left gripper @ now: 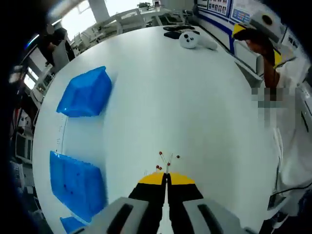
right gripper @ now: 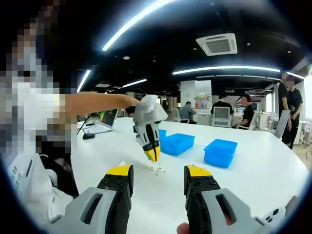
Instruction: Pick up the resistors one by one and place each resistor into its matching bin, sorting the parts by color and model until every resistor is separated into the correct bin for its type
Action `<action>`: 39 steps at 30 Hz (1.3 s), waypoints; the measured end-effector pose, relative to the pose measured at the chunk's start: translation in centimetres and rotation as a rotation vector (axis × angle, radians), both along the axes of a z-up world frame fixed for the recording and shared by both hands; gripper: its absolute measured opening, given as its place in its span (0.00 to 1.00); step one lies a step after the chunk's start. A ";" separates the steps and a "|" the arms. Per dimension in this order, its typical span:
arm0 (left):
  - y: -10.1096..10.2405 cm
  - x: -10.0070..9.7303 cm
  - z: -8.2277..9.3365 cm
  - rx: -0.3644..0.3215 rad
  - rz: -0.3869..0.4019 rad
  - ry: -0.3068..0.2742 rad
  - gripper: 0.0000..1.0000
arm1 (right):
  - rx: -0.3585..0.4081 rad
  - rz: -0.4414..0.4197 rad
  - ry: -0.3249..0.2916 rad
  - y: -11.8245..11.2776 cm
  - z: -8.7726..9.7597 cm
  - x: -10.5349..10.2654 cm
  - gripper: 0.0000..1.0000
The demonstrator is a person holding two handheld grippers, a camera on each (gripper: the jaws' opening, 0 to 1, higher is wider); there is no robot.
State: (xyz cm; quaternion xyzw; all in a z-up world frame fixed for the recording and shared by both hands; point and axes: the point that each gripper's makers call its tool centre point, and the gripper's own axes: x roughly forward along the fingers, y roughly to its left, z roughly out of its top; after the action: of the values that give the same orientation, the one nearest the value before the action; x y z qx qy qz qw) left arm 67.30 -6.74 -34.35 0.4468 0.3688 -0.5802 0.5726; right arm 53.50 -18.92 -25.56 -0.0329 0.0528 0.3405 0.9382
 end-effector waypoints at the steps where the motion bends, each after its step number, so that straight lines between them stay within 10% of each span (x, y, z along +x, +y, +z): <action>1: 0.0 0.0 0.2 -0.004 0.000 -0.005 0.04 | 0.000 0.000 0.000 0.0 0.0 0.0 0.43; 18: 7.3 -5.1 10.7 -0.717 0.406 -0.234 0.04 | 0.002 0.014 0.005 0.6 0.0 0.3 0.43; 30: 14.1 -9.8 9.4 -1.115 0.680 -0.321 0.04 | -0.004 0.027 0.003 0.8 -0.3 0.2 0.44; 34: 15.5 -10.5 8.7 -1.150 0.731 -0.418 0.04 | -0.005 0.040 -0.007 1.1 -0.1 0.1 0.45; 39: 15.9 -10.5 7.9 -1.189 0.771 -0.398 0.04 | -0.005 0.039 0.000 1.2 -0.2 0.2 0.45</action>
State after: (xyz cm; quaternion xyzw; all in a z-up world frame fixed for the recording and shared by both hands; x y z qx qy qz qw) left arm 56.81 9.19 -26.46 -0.0038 0.0119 -0.3478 0.9375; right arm 53.66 -17.67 -25.75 -0.0361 0.0528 0.3585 0.9313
